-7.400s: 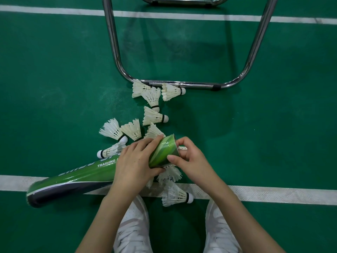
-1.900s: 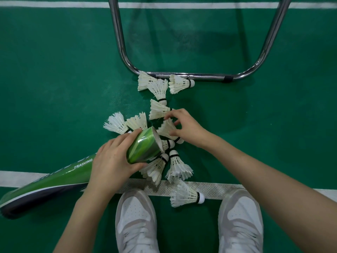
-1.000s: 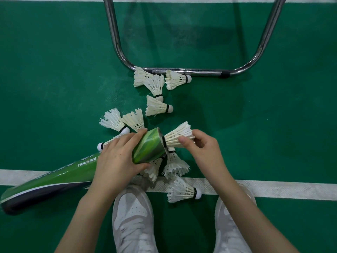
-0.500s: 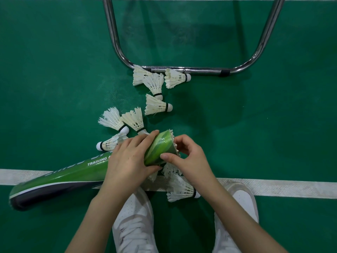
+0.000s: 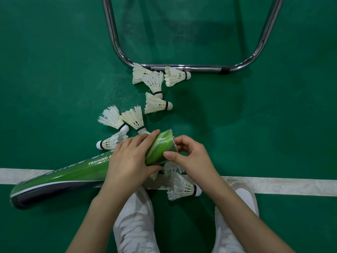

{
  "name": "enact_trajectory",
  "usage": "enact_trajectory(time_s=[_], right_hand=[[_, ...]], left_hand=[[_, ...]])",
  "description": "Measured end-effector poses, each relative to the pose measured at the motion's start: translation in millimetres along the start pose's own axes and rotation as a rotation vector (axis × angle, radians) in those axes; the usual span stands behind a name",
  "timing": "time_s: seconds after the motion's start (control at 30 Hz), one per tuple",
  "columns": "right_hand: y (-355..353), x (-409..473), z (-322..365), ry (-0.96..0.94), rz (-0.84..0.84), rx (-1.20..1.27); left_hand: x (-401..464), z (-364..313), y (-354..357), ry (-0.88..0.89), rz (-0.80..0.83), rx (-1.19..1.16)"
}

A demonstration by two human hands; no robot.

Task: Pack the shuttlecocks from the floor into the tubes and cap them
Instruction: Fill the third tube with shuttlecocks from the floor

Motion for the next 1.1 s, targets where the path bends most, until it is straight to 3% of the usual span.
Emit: enact_trajectory(time_s=[0.57, 0.93, 1.1], right_hand=[[10.8, -1.2, 5.0, 0.01, 0.216, 0.139], [-18.1, -16.0, -7.2, -0.019, -0.013, 0.049], [-30.4, -26.7, -22.6, 0.063, -0.074, 0.066]], left_hand=[[-1.9, -2.9, 2.4, 0.008, -0.025, 0.012], [0.9, 6.9, -0.7, -0.032, 0.009, -0.022], [-2.6, 17.6, -7.0, -0.068, 0.006, -0.056]])
Point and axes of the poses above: each hand's wrist, its own x-axis towards the middle knuckle, its own y-axis out of the palm, z = x × y, the point moved 5 cm from there along x, towards the middle knuckle, and after that the axes turned 10 degrees about z, right-handed, at the moved point
